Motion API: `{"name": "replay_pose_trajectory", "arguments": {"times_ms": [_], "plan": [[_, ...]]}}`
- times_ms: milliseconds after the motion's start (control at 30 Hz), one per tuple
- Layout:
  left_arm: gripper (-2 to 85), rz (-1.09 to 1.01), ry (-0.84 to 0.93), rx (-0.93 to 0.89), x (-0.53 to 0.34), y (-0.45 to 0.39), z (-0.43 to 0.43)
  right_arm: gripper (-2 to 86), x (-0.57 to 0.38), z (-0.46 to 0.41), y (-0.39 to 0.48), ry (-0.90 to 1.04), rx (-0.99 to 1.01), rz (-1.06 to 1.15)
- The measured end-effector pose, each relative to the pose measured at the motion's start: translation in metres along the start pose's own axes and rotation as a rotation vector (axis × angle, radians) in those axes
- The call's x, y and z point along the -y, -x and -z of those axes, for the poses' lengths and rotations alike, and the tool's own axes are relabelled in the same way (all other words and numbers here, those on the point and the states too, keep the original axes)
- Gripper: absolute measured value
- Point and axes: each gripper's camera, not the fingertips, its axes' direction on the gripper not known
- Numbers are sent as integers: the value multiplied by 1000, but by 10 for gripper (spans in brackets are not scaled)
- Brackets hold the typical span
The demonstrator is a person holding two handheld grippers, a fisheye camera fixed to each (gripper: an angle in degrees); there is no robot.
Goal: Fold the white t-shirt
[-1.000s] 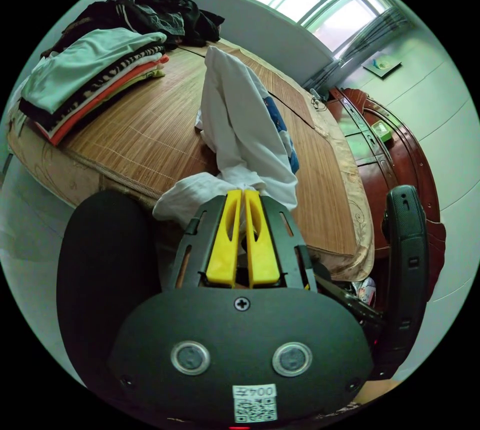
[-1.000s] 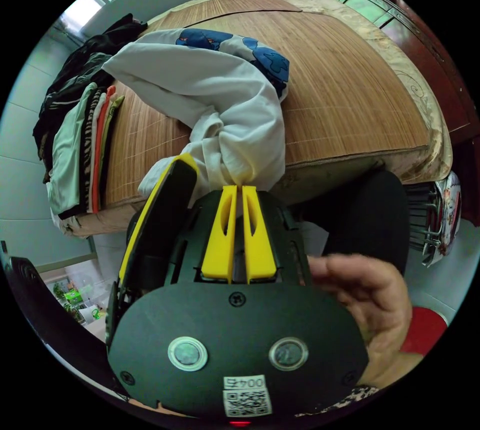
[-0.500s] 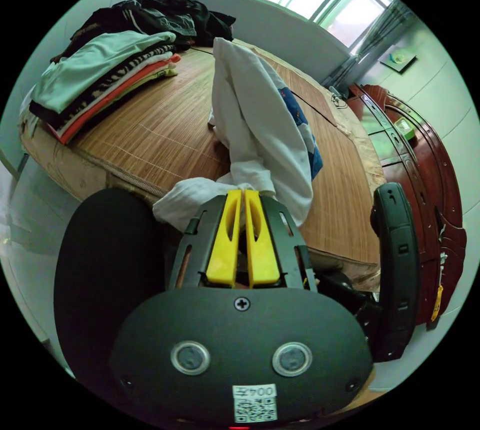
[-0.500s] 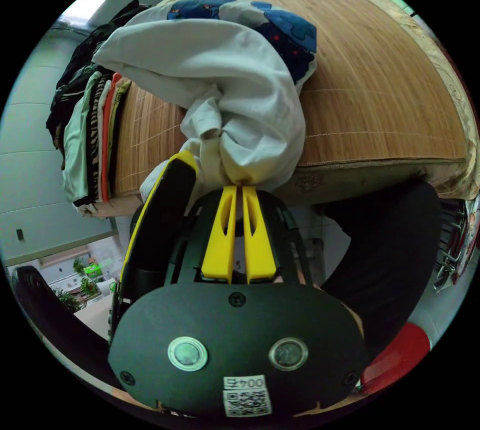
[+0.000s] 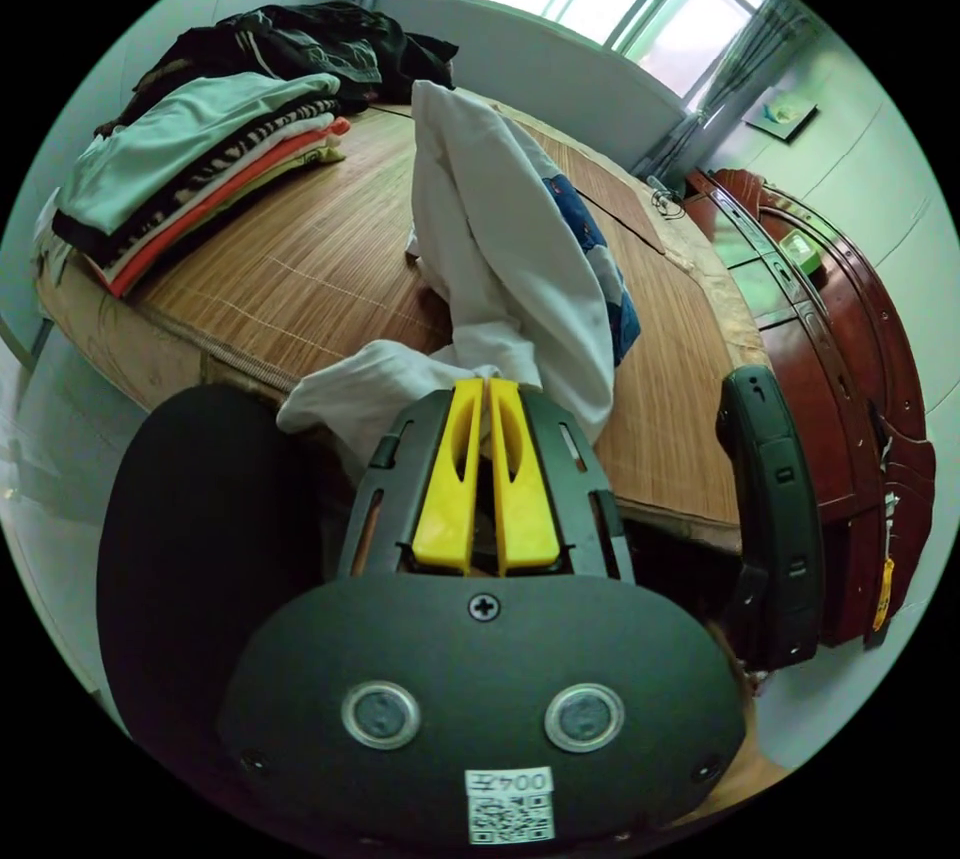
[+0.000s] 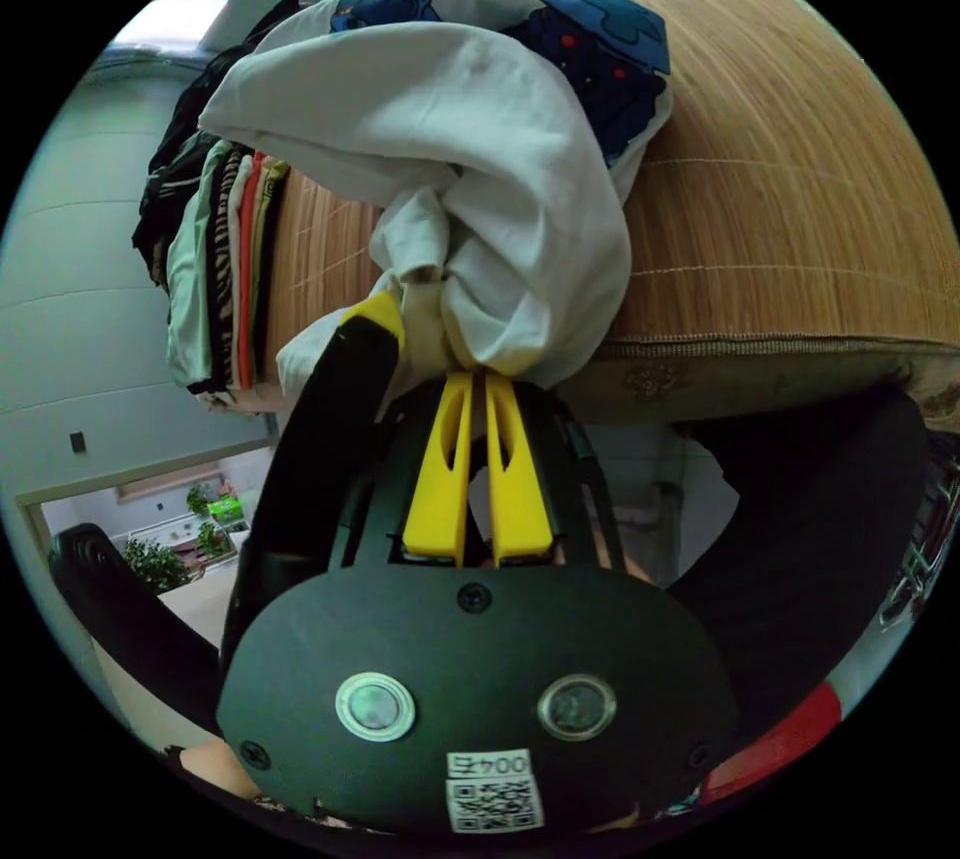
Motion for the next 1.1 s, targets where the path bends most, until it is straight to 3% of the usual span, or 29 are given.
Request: {"name": "replay_pose_trajectory", "arguments": {"times_ms": [200,400,567,733,800,900,1100], "plan": [[13,20,0,-30,4,2,-7,27,11,-1,-23,71,64,28],[13,16,0,-108,9,24,-14,28,4,-3,-26,44,-3,29],[22,-162,30,-68,22,25,-6,32,2,-7,-36,81,35,101],[71,-257,-2,-65,43,66,21,26,-2,-13,-59,216,201,239],[151,-282,3,-119,56,97,38,24,-13,2,-69,171,269,290],[175,-256,-9,-226,69,126,53,6,-34,36,-91,60,283,341],[200,-471,14,-218,79,86,39,-6,-110,118,-87,-266,-68,481]]}}
